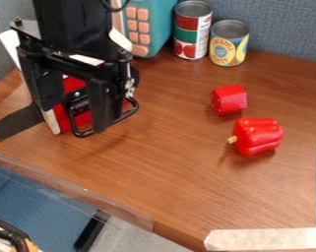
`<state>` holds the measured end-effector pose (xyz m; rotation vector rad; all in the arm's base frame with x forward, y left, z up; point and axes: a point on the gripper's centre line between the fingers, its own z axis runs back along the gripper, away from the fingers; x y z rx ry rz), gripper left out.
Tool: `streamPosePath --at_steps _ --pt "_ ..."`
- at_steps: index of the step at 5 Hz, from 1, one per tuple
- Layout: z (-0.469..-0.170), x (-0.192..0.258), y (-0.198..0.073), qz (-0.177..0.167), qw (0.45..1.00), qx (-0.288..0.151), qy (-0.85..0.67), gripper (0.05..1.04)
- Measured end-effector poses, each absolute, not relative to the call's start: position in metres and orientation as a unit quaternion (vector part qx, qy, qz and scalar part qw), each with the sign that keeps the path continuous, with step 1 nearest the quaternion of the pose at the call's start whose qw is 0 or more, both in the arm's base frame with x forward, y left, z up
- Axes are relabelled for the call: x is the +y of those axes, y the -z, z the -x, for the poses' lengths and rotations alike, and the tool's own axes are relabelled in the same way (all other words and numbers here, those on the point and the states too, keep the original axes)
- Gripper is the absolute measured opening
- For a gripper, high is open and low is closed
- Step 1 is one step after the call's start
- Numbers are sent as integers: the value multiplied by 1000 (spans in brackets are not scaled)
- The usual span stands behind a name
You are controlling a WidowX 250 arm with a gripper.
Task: Open the drawer
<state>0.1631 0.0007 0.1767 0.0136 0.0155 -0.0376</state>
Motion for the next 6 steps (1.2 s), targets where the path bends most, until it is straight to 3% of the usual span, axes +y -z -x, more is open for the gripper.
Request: streamPosePath --at_steps 1,4,6 --pt "-161 0 -173 -7 1000 13 23 1001" --pt "-160 12 -144 -29 990 -31 136 1001" --pt "-186 18 -128 -59 972 -102 204 1001"
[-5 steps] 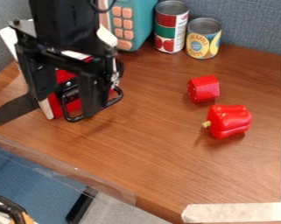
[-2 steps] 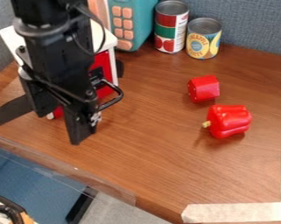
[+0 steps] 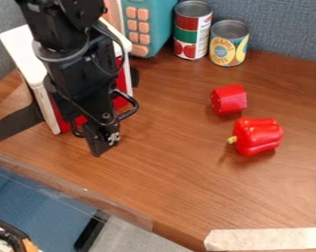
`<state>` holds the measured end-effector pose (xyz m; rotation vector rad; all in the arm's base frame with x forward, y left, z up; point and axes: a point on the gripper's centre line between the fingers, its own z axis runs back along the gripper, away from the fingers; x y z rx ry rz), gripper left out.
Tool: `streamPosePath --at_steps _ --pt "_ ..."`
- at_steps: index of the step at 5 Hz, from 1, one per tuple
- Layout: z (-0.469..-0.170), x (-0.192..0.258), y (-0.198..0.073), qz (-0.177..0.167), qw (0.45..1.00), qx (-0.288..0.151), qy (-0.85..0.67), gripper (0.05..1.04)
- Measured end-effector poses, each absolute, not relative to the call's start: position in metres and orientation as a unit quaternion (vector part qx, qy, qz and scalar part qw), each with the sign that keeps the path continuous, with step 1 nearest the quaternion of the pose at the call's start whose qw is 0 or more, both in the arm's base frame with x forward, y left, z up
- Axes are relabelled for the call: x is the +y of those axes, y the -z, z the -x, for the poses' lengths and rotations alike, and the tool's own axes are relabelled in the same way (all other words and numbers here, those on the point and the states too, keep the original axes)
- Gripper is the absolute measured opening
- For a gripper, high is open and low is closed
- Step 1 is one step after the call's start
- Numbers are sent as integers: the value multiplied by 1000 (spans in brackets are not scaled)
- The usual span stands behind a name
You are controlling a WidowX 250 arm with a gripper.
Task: Open the drawer
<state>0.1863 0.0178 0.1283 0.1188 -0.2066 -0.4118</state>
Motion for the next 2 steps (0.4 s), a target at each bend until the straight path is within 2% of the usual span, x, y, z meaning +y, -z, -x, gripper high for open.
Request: streamPosePath --at_steps 2 --pt "-217 29 -100 -80 967 -121 207 1001"
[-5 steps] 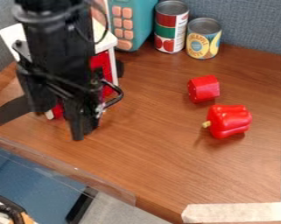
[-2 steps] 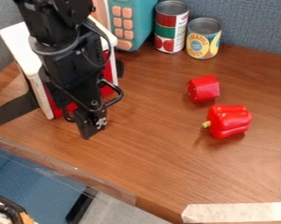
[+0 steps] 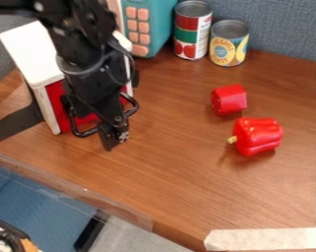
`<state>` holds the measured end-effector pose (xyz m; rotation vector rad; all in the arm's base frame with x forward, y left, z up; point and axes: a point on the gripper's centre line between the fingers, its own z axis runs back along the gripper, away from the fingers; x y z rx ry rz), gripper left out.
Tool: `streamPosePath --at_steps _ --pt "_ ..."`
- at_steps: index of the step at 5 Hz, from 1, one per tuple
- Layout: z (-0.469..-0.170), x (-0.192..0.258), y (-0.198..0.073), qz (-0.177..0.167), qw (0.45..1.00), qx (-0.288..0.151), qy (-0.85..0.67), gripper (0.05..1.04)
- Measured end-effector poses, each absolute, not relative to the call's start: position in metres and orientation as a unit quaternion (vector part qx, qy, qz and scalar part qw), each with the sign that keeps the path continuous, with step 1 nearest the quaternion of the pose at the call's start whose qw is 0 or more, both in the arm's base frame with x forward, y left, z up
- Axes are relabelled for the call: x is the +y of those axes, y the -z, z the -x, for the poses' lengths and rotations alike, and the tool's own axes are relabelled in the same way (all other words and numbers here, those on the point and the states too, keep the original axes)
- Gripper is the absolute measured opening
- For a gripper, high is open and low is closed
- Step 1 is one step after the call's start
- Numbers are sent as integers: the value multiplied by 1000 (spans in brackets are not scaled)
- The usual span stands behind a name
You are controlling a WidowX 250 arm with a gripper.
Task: Open the drawer
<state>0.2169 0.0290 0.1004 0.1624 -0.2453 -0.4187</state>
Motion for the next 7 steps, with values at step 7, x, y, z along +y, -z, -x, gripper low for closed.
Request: streamPosePath --at_steps 7 --pt "-263 59 -47 -97 959 -82 252 1001"
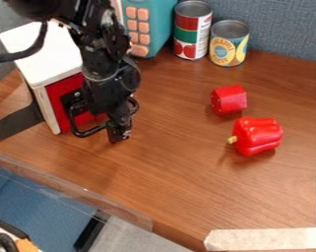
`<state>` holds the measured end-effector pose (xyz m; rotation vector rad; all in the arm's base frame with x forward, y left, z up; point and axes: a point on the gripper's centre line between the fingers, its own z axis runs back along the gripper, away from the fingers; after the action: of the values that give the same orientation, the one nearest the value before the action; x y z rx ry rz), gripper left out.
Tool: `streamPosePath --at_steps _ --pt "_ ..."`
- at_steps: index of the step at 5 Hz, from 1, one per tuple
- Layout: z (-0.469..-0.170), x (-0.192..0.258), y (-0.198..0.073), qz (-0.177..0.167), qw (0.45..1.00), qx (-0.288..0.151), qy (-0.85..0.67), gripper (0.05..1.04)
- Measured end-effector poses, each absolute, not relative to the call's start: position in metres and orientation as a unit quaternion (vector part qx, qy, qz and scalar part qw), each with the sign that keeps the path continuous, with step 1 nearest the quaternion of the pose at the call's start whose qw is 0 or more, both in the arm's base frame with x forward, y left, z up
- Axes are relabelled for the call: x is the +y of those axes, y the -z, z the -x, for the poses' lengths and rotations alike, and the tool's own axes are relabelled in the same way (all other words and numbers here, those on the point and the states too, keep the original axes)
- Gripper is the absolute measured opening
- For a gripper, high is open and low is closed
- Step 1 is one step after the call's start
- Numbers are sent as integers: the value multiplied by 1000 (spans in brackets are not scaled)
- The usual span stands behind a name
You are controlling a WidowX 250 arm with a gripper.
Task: Open the drawer
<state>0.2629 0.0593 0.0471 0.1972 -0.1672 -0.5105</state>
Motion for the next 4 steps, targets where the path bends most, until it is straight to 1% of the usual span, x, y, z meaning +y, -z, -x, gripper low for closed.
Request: streamPosePath --at_steps 1,2,4 --pt "-265 62 -39 -101 960 -74 251 1001" --pt "-268 63 -30 -104 961 -62 248 943" --pt "-266 51 -25 -97 965 -53 238 358"
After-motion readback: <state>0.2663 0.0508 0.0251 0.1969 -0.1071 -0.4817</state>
